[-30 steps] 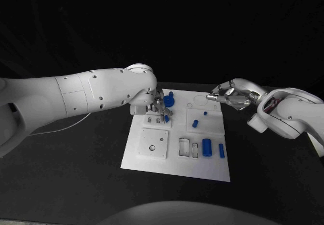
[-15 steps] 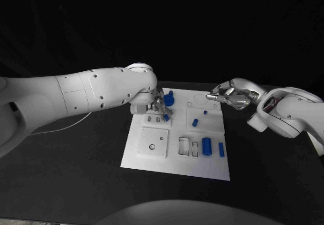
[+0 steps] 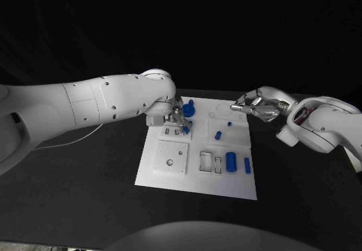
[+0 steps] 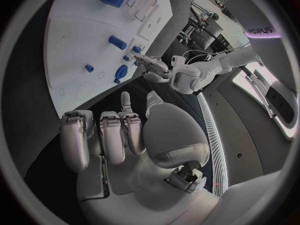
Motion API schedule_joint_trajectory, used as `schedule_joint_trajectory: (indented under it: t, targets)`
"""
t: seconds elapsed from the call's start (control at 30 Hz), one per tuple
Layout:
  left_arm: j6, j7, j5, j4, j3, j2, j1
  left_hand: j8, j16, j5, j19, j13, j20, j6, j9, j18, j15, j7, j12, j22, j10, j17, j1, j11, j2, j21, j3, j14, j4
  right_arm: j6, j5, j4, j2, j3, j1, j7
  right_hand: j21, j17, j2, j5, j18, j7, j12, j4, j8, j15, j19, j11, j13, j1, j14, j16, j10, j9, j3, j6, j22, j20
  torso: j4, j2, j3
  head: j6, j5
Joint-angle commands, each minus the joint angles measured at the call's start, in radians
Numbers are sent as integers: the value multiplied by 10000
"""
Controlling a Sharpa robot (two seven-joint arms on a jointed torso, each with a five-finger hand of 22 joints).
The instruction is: Assemble the parts on the task board
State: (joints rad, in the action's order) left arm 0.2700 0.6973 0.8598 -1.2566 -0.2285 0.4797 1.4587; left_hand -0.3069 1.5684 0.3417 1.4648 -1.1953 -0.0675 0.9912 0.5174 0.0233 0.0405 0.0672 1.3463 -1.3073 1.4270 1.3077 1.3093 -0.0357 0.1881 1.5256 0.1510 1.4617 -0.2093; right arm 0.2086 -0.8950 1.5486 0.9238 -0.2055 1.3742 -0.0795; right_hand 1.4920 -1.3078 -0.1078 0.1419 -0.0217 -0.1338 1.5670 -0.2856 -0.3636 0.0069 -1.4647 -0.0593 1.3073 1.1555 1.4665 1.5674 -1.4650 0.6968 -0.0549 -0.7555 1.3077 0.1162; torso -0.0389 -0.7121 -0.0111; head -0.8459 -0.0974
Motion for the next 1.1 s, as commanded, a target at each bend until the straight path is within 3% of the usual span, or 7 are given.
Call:
schedule_joint_trajectory:
  t: [0.03, 0.5, 0.63, 0.73, 1.1]
  targets:
    - [-139, 622, -60, -2, 5, -34, -8, 24, 24, -54, 215, -3755, -9, -36, 75, 31, 47, -23, 2244, -1710, 1438, 2631, 185, 383, -74, -42, -129, 1091, 63, -162, 10, -7, -9, -1, -12, 33, -53, -2630, -34, 69, -57, 10, 38, 33, 50, 82, -181, -60, 2635, 98, 1043, 34, -1058, -9, -28, 65, 2269, 85, 2, 1, 2, -37, -1]
    - [-440, 378, -59, -17, 8, -23, -12, -27, 24, 38, 210, -3755, 43, -78, 490, 36, 100, -82, 2244, -1713, 1438, 2631, 620, 438, -420, -66, -789, 1091, 552, -177, 8, -26, -1, -1, -20, 80, -90, -2630, -23, 103, -70, 0, 38, 81, 48, 98, -138, -75, 2635, 238, 1043, 34, -1058, -12, -12, 69, 2252, 104, 8, 2, 2, -90, -8]
    - [-518, 308, -59, -27, 9, -28, -12, -23, 24, -341, 212, -3755, 59, -137, 645, 36, 117, -83, 2244, -1720, 1438, 2631, 698, 449, -522, -75, -1174, 1091, 685, -176, 8, -30, -2, -1, -21, 89, -121, -2630, -22, 110, -80, -3, 38, 88, 49, 101, -105, -75, 2635, 259, 1043, 34, -1058, -12, -10, 71, 2239, 106, 7, 5, 3, -103, -10]
    - [-569, 257, -59, -40, 10, -32, -12, -22, 24, -402, 218, -3755, 67, -152, 715, 35, 114, -88, 2244, -1728, 1438, 2631, 705, 453, -597, -76, -1356, 1091, 737, -176, 8, -31, -4, -1, -22, 94, -141, -2630, -20, 116, -86, -4, 38, 94, 50, 102, -83, -79, 2635, 280, 1043, 34, -1058, -13, -8, 73, 2230, 108, 11, -3, 5, -111, -26]
    - [-788, 104, -58, -227, 19, 66, -11, -260, 24, -490, 301, -3755, 132, -42, 1189, 15, 204, -203, 2244, -1817, 1438, 2631, 848, 552, -1189, -49, -2263, 1091, 1254, -158, 3, -40, 9, -1, -23, 118, -233, -2630, -10, 133, -116, -12, 38, 116, 55, 108, 15, -87, 2635, 350, 1043, 34, -1058, -17, -3, 87, 2190, 117, 8, 1, 4, -172, -41]
